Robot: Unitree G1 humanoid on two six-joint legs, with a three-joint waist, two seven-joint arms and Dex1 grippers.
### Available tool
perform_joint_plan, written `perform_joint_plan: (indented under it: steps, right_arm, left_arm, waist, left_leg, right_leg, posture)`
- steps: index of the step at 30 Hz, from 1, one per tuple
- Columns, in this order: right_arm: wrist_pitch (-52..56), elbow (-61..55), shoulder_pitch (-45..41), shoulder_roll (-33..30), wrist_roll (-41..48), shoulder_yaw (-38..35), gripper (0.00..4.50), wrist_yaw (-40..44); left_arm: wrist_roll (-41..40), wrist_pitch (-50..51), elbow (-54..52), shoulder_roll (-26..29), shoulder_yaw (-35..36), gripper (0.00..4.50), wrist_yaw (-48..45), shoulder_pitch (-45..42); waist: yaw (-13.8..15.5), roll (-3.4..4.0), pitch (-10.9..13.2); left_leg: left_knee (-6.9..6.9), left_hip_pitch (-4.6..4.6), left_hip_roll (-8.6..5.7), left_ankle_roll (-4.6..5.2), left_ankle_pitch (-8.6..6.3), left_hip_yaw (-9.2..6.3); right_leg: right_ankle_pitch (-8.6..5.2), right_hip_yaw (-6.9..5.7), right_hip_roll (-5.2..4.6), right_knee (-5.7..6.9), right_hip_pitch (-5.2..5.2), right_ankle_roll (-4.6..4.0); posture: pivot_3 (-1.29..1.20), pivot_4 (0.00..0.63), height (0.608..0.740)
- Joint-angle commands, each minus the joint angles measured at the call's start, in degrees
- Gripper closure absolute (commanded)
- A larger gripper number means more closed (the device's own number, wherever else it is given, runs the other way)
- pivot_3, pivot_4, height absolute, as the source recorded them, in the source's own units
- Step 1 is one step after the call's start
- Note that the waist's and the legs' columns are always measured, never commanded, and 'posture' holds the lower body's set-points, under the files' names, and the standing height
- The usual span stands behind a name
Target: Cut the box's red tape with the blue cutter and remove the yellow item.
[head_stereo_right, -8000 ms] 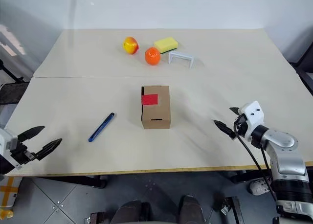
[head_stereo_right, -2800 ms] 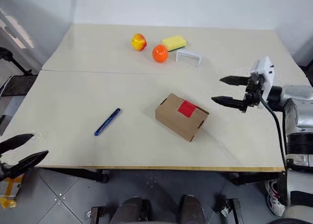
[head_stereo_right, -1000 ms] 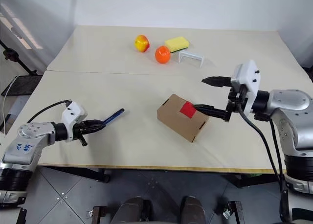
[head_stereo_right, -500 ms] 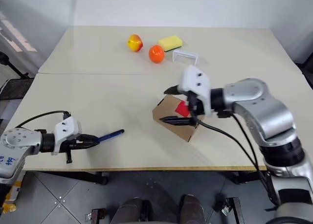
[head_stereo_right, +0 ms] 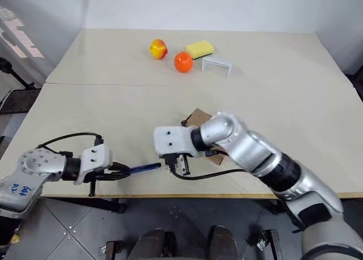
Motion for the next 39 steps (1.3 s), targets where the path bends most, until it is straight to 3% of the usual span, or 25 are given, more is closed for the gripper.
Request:
perform_joint_plan:
  steps: [1,13,26,39]
  right_arm:
    - [-5.6,3.3,0.7,2.2,-5.2,2.0,4.48,-0.5]
    - [-15.7,11.6,3.0,4.2,-15.4,4.3,4.48,2.9]
    - [-15.0,8.7,2.5,7.8,-13.4,-1.8,4.48,7.3]
    - [-17.6,11.9,4.3,7.8,-17.6,-0.4,4.48,8.6]
  left_arm:
    - [1.5,2.2,-2.4,0.0,-1.3,3.99,1.1,-0.2]
    - [2.3,3.3,-4.0,0.0,-2.6,3.99,1.2,-0.1]
    - [3.2,4.1,-3.7,0.4,-3.6,3.99,0.6,-0.1]
    - [3.0,4.2,-3.9,0.1,-3.7,3.99,0.3,-0.2]
  waist:
    - [0.0,0.00,0.0]
    - [0.1,0.00,0.0]
    - [0.1,0.00,0.0]
    - [0.2,0.01,0.0]
  left_leg:
    - [0.00,0.00,0.00,0.00,0.00,-0.02]
    - [0.01,0.06,0.06,0.00,0.00,-0.10]
    - [0.01,0.11,0.06,0.00,0.00,-0.11]
    - [0.01,0.15,0.04,0.00,0.00,-0.11]
  right_leg:
    - [0.00,0.00,0.00,0.00,0.00,0.00]
    - [0.00,0.02,0.00,0.00,0.11,0.00]
    - [0.00,0.02,0.01,-0.01,0.17,0.00]
    - [0.00,0.02,0.01,-0.01,0.20,0.00]
  posture:
    - [0.00,0.150,0.740]
    - [0.00,0.150,0.740]
    - [0.00,0.150,0.740]
    - [0.00,0.150,0.740]
